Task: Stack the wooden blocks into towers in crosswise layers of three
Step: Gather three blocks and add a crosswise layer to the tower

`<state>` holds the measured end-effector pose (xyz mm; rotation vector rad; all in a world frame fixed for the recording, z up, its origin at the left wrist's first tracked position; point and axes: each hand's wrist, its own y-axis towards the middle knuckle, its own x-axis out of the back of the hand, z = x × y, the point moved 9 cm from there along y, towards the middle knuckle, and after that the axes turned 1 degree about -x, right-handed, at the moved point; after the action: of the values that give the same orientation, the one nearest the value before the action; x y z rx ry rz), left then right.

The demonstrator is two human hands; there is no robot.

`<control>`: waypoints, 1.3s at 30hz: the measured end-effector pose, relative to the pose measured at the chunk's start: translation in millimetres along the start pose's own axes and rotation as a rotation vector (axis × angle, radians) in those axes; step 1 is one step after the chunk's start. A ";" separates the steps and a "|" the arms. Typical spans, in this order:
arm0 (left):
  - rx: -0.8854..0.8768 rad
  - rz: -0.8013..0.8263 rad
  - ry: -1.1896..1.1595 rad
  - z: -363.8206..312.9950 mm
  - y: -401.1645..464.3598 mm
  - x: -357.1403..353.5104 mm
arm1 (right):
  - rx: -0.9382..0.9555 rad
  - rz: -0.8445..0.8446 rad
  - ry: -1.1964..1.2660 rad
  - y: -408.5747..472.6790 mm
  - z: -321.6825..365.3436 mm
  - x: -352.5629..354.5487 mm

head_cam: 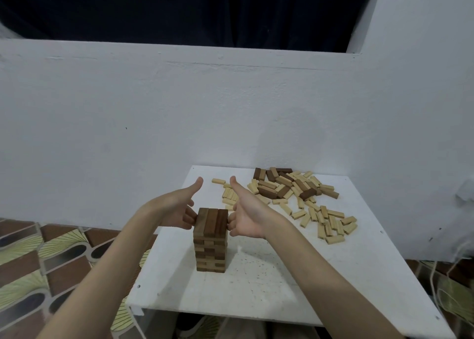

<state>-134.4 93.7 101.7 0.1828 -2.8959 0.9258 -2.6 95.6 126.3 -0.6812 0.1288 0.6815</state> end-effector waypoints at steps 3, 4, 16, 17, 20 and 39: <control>-0.004 0.000 0.002 0.1 1.0 -0.1 | 0.003 -0.001 0.004 -3.0 1.0 -1.9; -0.004 0.000 0.004 0.2 1.8 -0.2 | 0.002 0.001 0.007 -3.3 0.9 -2.4; -0.117 -0.085 0.186 -16.7 -4.0 -2.6 | 0.026 -0.077 -0.046 14.1 2.5 31.5; -0.184 -0.126 0.231 -24.6 -5.5 -4.8 | 0.051 -0.112 -0.083 15.5 5.0 43.7; -0.435 -0.286 0.308 -51.8 -12.9 -16.5 | 0.133 -0.216 -0.205 10.7 11.9 82.7; -0.642 -0.283 0.471 -16.6 103.1 -185.9 | 0.204 -0.636 -0.364 6.2 -38.2 268.1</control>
<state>35.5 202.5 32.6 0.2645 -2.4734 -0.0315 206.1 219.9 6.4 -0.3585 -0.3411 0.1651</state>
